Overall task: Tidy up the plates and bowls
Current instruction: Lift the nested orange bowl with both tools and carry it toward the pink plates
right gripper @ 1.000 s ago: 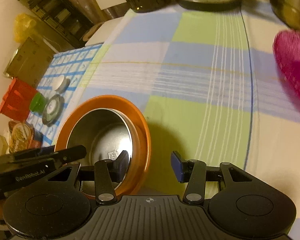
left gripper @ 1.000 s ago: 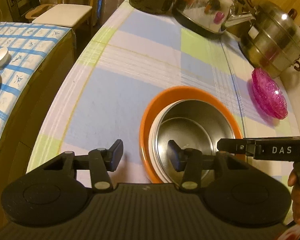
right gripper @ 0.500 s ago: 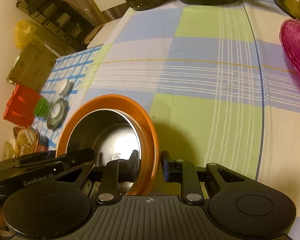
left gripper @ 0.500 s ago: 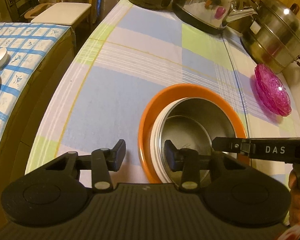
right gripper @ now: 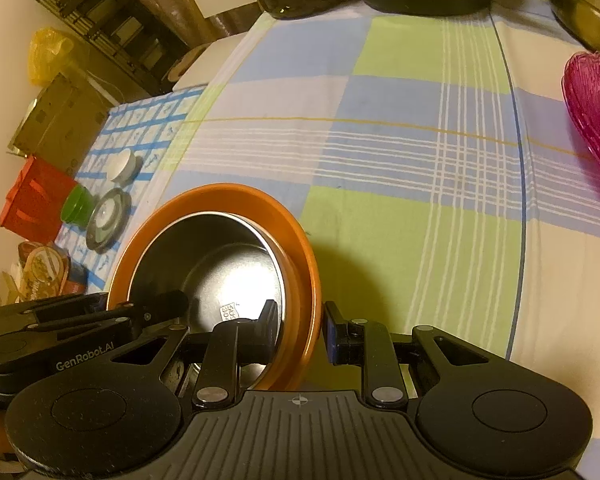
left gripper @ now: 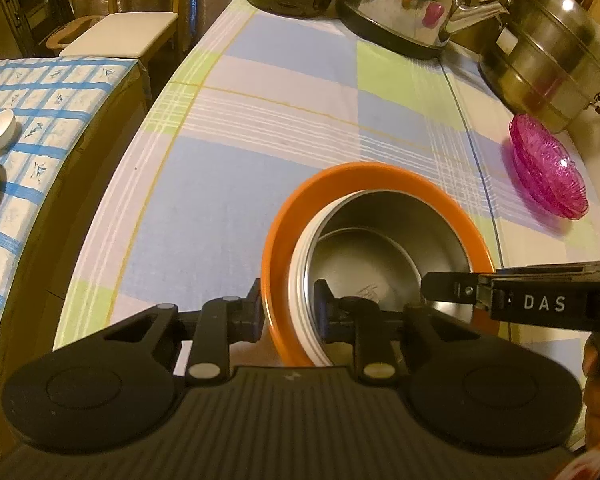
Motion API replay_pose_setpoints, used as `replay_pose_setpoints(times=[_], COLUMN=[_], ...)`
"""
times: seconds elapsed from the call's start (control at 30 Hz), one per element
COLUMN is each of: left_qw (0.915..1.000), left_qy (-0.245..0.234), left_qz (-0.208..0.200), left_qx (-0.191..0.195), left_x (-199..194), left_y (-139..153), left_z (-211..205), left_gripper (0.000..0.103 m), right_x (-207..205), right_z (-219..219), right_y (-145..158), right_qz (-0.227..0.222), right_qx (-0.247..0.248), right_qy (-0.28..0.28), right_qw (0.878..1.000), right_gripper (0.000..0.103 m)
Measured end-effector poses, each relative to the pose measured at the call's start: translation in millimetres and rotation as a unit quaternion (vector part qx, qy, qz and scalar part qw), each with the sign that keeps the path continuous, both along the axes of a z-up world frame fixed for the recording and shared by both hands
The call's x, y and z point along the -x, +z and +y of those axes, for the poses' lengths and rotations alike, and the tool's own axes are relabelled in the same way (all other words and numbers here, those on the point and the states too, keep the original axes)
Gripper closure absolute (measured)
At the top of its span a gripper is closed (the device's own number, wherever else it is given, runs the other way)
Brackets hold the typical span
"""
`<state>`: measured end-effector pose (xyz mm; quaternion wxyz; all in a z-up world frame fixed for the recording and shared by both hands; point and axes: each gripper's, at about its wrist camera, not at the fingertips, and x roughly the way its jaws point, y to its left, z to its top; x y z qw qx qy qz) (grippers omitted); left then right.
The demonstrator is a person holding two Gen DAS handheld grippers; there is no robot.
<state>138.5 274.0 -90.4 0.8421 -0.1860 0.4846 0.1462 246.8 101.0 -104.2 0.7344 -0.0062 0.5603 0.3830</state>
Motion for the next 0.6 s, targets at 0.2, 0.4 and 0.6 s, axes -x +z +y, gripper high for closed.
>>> replay_pose_setpoints(times=[0.2, 0.4, 0.6], left_qw=[1.0000, 0.9999, 0.9996], left_qy=[-0.004, -0.011, -0.024], left_qz=[0.003, 0.005, 0.008], left_qx=[-0.006, -0.010, -0.013], left_x=[-1, -4, -9], left_y=[2, 6, 8], left_z=[-4, -12, -23], left_gripper=[0.082, 0.082, 0.082], right_x=[1, 0, -4], right_z=[-1, -7, -18], right_y=[0, 2, 5], right_qz=[0.000, 0.000, 0.000], right_qx=[0.002, 0.004, 0.004], right_qy=[-0.004, -0.013, -0.022], right_qw=[1.000, 1.000, 1.000], right_gripper=[0.080, 0.081, 0.082])
